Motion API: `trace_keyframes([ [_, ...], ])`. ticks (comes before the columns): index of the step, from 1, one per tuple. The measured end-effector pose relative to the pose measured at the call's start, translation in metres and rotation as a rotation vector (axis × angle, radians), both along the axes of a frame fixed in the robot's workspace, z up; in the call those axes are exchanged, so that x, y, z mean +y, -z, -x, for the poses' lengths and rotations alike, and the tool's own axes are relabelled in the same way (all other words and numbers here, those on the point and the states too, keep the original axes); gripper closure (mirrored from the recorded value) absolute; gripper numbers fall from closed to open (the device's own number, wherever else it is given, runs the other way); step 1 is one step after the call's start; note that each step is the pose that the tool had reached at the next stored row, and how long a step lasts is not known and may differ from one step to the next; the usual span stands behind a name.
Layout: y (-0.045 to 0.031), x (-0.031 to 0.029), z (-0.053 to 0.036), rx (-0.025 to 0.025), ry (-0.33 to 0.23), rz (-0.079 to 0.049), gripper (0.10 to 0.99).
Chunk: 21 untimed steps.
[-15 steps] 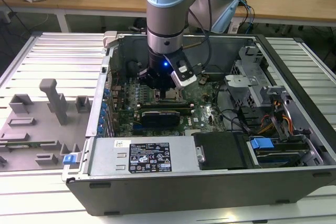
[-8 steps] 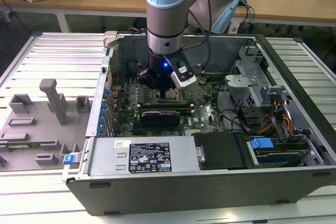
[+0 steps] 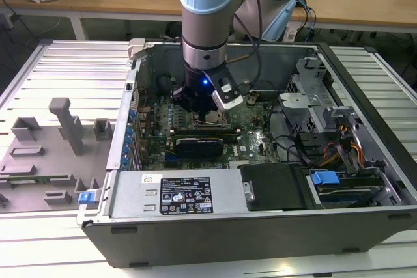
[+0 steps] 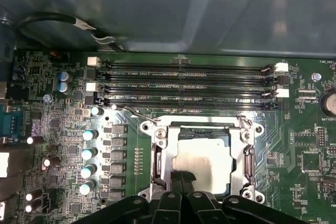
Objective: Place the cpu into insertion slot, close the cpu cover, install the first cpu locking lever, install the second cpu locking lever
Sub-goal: 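Close the cpu cover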
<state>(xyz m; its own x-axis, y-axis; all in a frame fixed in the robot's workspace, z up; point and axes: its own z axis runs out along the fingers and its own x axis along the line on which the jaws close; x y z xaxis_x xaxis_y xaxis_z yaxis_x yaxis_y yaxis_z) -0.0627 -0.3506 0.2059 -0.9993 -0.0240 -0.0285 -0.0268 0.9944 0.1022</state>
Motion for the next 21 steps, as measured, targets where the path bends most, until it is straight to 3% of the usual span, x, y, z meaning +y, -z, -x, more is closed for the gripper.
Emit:
trace_keyframes([
  [5, 0.0, 0.0053, -0.0006, 0.0, 0.0, 0.0, 0.98],
  [7, 0.0003, 0.0059, -0.0076, -0.0006, 0.0, -0.001, 0.98],
  [9, -0.0008, 0.0062, -0.0082, 0.0, 0.0, 0.0, 0.98],
  [14, -0.0081, 0.0064, -0.0083, -0.0001, 0.0, 0.0, 0.98],
  [18, -0.0204, 0.0065, -0.0083, -0.0001, 0.0, 0.001, 0.98],
  [21, -0.0244, 0.0066, -0.0083, -0.0003, -0.004, 0.002, 0.98],
])
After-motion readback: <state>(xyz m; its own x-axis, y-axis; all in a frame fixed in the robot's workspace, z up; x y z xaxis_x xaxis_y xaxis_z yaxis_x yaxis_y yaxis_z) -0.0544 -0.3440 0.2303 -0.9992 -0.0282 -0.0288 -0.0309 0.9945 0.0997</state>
